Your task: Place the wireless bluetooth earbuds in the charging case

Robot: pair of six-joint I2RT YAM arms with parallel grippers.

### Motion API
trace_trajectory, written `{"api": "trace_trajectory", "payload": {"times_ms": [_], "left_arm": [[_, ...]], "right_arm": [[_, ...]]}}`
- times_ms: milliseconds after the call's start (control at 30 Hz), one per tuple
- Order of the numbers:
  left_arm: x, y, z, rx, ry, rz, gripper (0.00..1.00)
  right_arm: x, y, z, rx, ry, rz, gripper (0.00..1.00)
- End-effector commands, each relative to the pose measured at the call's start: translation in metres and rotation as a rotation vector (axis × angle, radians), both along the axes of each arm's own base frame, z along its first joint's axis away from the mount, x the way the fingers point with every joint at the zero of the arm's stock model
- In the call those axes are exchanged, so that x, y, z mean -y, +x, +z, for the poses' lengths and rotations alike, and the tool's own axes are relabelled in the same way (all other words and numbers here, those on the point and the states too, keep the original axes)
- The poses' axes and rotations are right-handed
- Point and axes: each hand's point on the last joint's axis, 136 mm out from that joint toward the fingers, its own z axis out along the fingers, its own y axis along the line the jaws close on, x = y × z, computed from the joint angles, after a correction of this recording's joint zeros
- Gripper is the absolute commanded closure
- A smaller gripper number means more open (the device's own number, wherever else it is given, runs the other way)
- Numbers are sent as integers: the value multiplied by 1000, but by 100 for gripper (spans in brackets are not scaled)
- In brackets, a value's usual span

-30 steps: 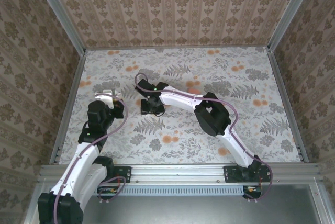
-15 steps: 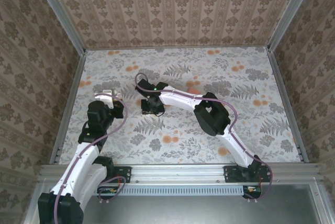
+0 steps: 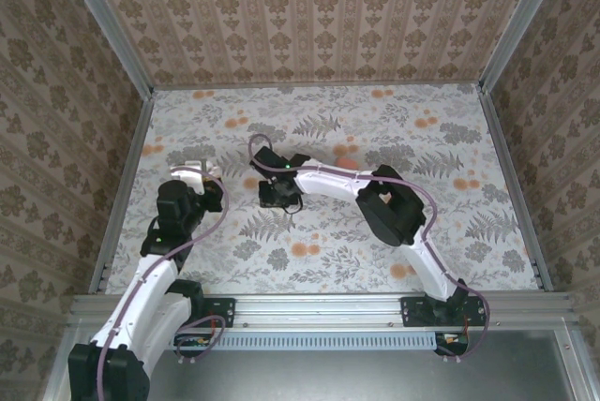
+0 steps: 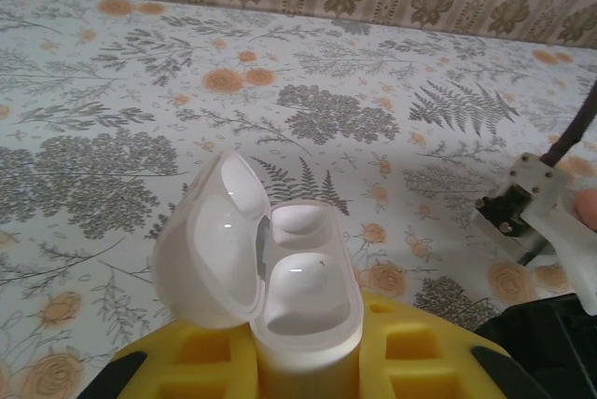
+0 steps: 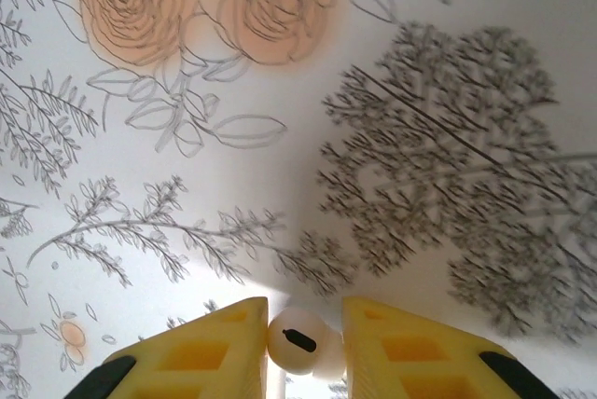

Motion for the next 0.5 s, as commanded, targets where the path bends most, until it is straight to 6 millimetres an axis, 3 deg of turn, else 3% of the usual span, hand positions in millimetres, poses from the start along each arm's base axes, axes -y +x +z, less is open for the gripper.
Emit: {"api": "trace_trajectory", "payload": {"times_ms": [0, 233, 467], "left_arm": [[12, 1, -3, 2, -71, -50, 93], [39, 8, -19, 0, -124, -158, 93], [95, 4, -41, 9, -108, -393, 93]], "right_arm": [[4, 13, 41, 119, 85, -49, 74], [45, 17, 65, 240, 176, -133, 74], [80, 14, 75, 314, 257, -174, 74]]}}
